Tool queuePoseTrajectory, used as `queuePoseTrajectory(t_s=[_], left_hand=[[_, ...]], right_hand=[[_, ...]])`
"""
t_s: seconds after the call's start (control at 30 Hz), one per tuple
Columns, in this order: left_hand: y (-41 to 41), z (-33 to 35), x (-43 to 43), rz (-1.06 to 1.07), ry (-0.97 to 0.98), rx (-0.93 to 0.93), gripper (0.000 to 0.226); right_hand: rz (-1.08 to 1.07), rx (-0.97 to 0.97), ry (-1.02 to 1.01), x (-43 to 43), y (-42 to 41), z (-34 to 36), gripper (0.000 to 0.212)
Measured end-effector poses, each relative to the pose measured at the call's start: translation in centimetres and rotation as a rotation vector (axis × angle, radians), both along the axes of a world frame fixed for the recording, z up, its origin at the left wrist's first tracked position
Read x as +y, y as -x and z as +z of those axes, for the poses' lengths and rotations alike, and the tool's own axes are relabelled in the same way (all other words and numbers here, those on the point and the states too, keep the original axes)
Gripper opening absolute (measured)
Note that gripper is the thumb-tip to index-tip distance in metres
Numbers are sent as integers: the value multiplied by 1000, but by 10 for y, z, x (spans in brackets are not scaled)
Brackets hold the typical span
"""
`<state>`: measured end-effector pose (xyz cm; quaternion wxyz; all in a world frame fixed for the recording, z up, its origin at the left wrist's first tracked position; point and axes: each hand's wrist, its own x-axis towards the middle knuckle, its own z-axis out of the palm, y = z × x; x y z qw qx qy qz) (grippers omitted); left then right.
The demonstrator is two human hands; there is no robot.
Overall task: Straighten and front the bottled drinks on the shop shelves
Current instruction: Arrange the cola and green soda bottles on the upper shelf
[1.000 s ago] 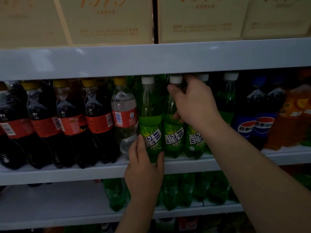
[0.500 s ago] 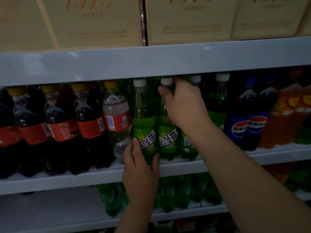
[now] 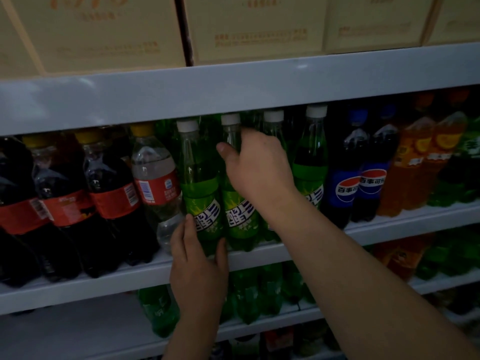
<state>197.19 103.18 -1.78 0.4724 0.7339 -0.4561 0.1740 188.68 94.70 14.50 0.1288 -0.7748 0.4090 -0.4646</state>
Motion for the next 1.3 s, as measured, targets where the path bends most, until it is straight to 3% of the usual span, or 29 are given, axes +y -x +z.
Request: queuePoseTrajectory(t_s=[0.73, 0.87, 1.03, 1.3], left_hand=[[-1, 7, 11, -44, 1, -10, 72], [-11, 15, 33, -78, 13, 9, 64], [-54, 14, 71, 118, 46, 101, 54], [-95, 9, 109, 222, 73, 188, 38]], right_hand=[[36, -55, 19, 8, 4, -7, 29], [35, -179, 138, 34, 11, -37, 41], [82, -242, 264, 65, 0, -78, 32], [188, -210, 337, 64, -37, -45, 22]])
